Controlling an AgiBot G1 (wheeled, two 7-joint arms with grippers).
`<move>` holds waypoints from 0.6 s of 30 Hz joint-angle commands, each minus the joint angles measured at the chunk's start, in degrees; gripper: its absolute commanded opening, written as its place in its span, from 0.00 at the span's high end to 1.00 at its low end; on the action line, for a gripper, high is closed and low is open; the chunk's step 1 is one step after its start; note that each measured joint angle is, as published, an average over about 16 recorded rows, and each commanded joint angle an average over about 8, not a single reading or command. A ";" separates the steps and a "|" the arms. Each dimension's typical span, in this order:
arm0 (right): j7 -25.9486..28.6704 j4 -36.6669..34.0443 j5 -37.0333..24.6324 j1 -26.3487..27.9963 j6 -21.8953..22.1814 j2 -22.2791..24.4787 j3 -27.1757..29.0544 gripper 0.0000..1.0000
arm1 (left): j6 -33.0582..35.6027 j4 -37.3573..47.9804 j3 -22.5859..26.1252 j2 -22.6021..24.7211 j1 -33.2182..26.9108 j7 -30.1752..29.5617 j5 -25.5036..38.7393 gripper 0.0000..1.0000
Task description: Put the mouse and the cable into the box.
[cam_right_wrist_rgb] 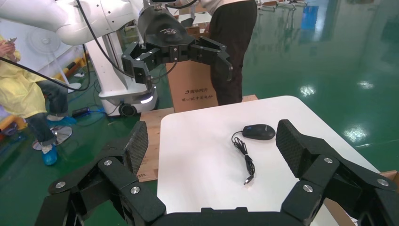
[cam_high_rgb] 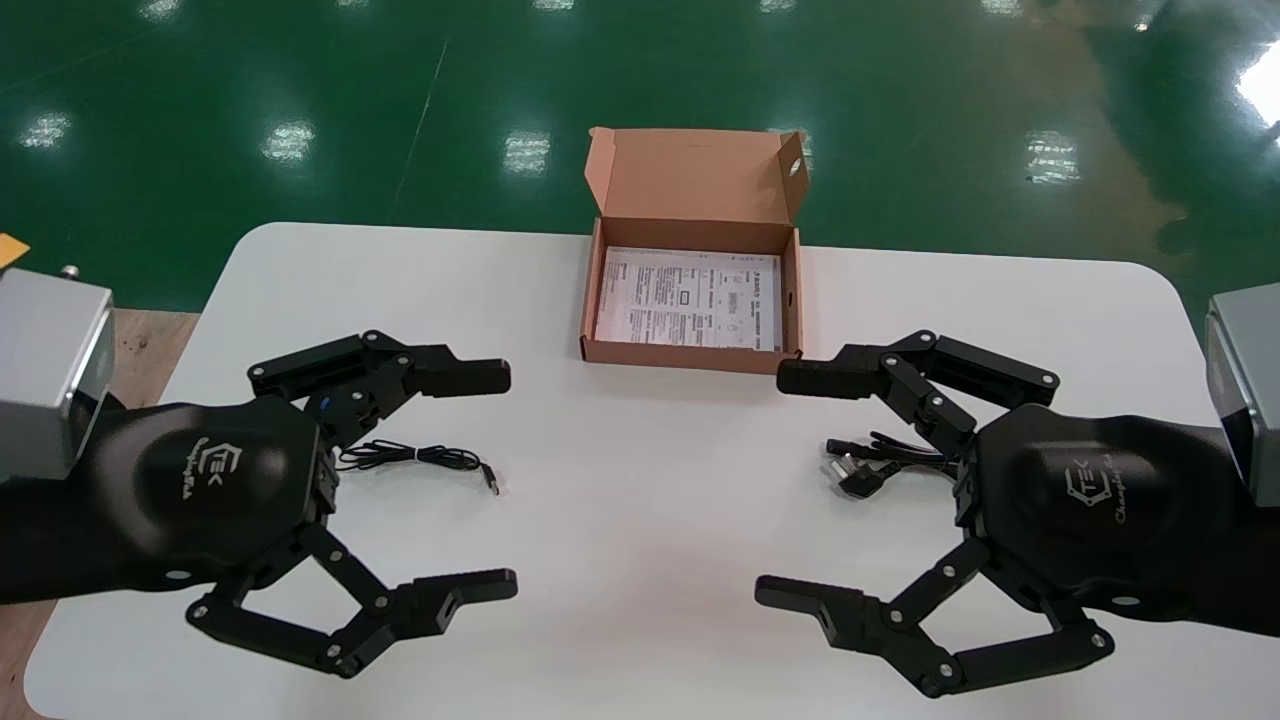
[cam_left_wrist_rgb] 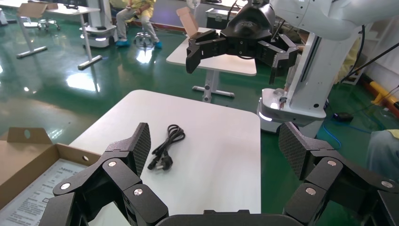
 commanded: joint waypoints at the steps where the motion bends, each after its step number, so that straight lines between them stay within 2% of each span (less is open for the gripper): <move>1: 0.09 0.00 0.09 -0.03 0.00 -0.02 0.01 0.00 | -0.15 -0.03 -0.18 -0.03 0.25 0.03 -0.33 0.00; 5: -1.02 -0.07 -1.02 0.27 -0.08 0.17 -0.06 0.00 | 1.12 0.38 1.21 0.21 -1.69 -0.12 2.26 0.00; 9: -5.76 -1.12 -5.66 1.55 -0.95 0.65 -0.63 0.00 | 3.64 2.47 5.35 1.18 -6.89 -0.52 8.88 0.00; 14: -16.33 -6.72 -15.95 4.49 -2.65 0.96 -2.77 0.00 | 4.45 8.39 12.86 3.80 -15.14 0.83 20.57 0.00; 18: -25.87 -14.93 -24.95 8.04 -2.78 -0.14 -5.32 0.00 | 3.41 16.00 18.00 7.40 -21.29 5.41 30.87 0.00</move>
